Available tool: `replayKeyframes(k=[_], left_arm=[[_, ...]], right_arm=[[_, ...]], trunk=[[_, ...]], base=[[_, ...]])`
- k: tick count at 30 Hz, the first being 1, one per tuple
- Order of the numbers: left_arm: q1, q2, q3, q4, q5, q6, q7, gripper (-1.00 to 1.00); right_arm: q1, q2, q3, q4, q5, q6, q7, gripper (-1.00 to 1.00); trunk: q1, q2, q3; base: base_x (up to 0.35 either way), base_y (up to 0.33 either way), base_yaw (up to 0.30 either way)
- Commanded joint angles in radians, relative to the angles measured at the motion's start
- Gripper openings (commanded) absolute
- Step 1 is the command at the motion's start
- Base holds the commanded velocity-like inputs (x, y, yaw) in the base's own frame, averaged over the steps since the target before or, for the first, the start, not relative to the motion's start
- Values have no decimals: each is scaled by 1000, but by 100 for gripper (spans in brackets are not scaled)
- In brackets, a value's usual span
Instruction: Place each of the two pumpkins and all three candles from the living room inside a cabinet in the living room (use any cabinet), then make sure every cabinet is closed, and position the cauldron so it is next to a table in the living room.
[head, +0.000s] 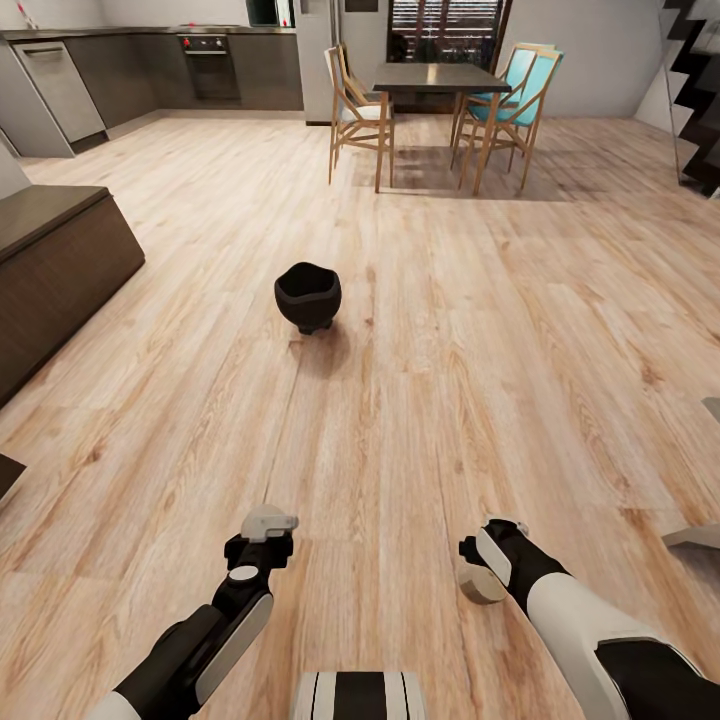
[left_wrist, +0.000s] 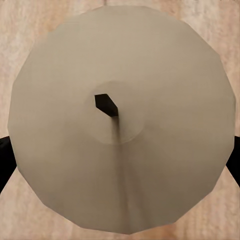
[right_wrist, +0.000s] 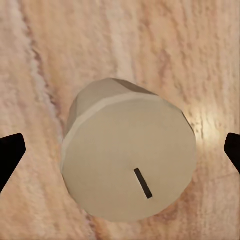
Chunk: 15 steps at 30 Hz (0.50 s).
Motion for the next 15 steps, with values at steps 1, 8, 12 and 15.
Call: replayKeyframes(k=[1, 8, 12, 15], left_arm=[[-1, 1, -4, -1, 6, 3, 8, -100], [-1, 1, -6, -2, 6, 3, 8, -100], [-1, 1, -6, -3, 6, 3, 8, -100], [-1, 1, -7, -4, 6, 2, 8, -100]], right_arm=[[0, -1, 7, -2, -10, 5, -7, 100], [0, -1, 7, -2, -10, 5, -7, 100], [0, -1, 7, -2, -10, 5, -7, 100], [1, -1, 7, -2, -10, -3, -6, 100]], trunk=[[0, 0, -1], [0, 0, -1], [0, 0, -1], [0, 0, -1]], base=[[10, 0, 0], [3, 0, 0], [0, 0, 0], [0, 0, 0]])
